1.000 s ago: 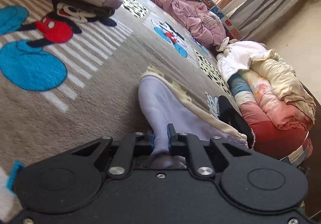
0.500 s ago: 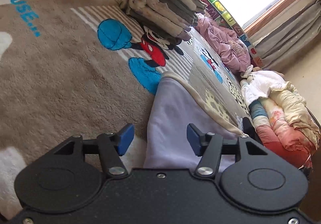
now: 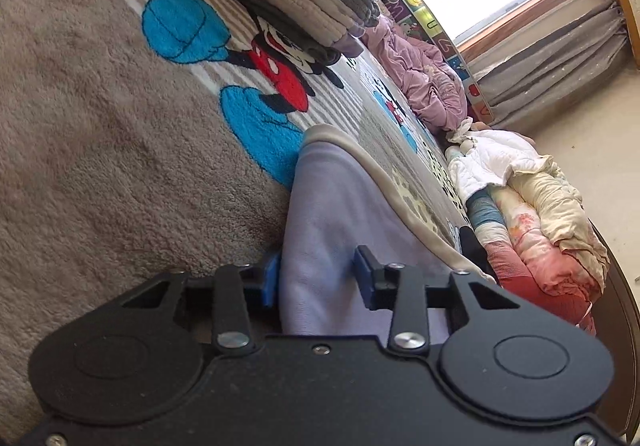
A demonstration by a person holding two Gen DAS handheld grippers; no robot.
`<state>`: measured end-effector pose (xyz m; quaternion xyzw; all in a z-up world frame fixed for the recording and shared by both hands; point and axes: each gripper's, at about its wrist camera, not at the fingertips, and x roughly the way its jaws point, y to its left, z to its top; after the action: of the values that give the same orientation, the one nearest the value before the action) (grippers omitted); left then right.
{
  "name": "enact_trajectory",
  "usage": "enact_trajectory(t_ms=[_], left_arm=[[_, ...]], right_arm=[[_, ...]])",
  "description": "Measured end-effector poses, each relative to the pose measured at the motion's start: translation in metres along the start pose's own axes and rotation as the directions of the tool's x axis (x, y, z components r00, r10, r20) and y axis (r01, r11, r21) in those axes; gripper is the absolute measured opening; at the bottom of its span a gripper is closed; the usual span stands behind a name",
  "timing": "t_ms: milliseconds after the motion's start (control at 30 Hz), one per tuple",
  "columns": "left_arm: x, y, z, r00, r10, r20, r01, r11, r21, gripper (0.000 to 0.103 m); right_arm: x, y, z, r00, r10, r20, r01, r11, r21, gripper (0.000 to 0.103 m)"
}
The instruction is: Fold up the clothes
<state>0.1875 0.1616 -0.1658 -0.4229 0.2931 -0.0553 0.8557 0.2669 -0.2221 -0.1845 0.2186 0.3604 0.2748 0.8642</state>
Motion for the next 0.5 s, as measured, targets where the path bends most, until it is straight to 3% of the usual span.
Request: enact_trajectory(t_ms=[100, 133, 333, 500], left_arm=[[0.007, 0.001, 0.005, 0.999, -0.023, -0.022, 0.024, 1.0, 0.009, 0.01], [0.008, 0.0, 0.005, 0.999, -0.029, -0.021, 0.029, 1.0, 0.013, 0.008], [-0.012, -0.011, 0.016, 0.993, -0.112, 0.033, 0.111, 0.994, 0.023, 0.006], [-0.054, -0.01, 0.04, 0.974, -0.167, 0.155, 0.169, 0.986, 0.004, 0.006]], right_arm=[[0.005, 0.005, 0.0, 1.0, 0.002, 0.006, -0.002, 1.0, -0.017, 0.05], [0.005, 0.006, 0.0, 1.0, 0.006, 0.005, -0.006, 1.0, -0.023, 0.048], [-0.007, 0.009, 0.002, 0.997, 0.058, 0.056, -0.062, 0.994, 0.085, 0.038], [-0.012, 0.05, 0.022, 0.983, 0.155, 0.098, -0.162, 0.985, 0.064, 0.037]])
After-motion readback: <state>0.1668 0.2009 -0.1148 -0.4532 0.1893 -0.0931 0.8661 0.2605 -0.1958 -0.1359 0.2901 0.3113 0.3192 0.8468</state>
